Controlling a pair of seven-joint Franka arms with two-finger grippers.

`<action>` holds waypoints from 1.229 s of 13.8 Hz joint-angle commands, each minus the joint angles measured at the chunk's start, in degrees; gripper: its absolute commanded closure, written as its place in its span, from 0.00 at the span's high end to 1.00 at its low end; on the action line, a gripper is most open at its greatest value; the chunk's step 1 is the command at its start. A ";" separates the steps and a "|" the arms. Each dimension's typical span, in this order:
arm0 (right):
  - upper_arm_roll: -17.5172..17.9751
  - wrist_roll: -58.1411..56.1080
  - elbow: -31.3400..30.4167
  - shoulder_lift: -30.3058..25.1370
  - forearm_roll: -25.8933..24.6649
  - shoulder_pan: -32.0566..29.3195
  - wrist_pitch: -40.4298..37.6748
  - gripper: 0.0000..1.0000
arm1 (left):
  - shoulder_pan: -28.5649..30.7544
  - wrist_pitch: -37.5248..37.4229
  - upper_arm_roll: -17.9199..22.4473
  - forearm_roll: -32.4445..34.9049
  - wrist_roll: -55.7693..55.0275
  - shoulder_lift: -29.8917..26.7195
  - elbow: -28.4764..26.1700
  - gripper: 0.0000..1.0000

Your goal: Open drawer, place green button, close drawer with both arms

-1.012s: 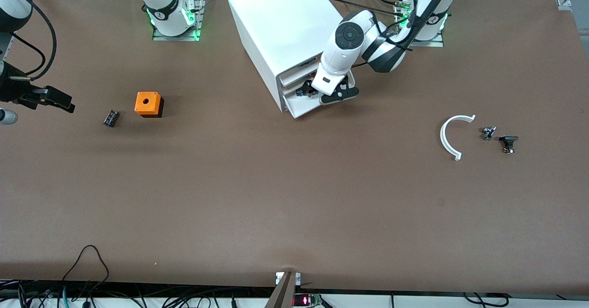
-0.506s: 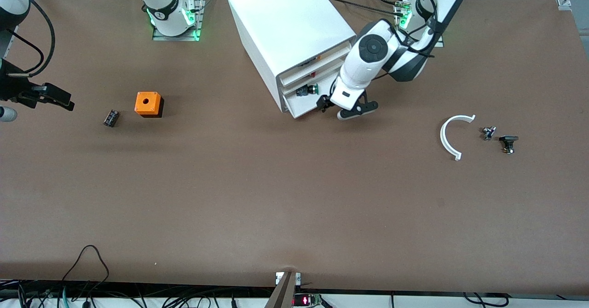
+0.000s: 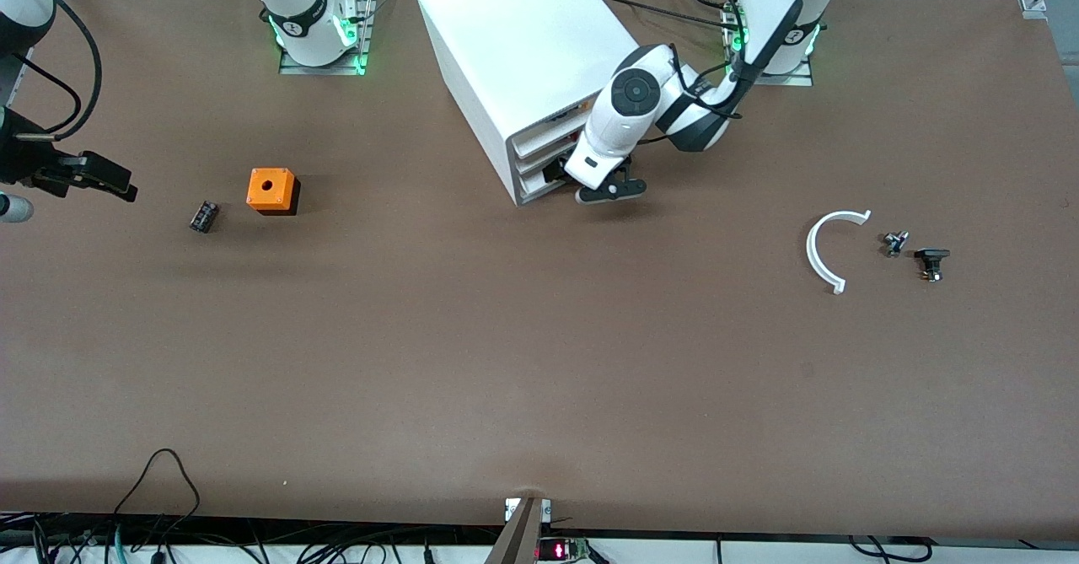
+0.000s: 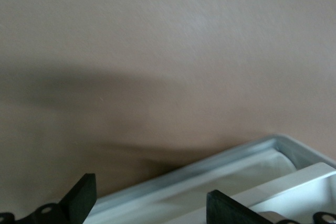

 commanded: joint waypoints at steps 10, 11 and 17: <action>0.13 -0.87 0.27 -0.46 0.82 -0.09 -0.75 1.00 | 16.68 -7.58 4.06 -0.29 15.89 -12.14 3.56 1.00; 0.13 -0.87 0.27 -0.46 0.82 -0.09 -0.75 1.00 | 19.93 -11.27 4.06 -0.29 19.06 -16.44 3.56 1.00; 0.13 -1.05 0.27 -0.38 0.82 -0.09 -0.57 1.00 | 23.48 -47.83 11.24 -0.03 34.00 -34.07 13.73 1.00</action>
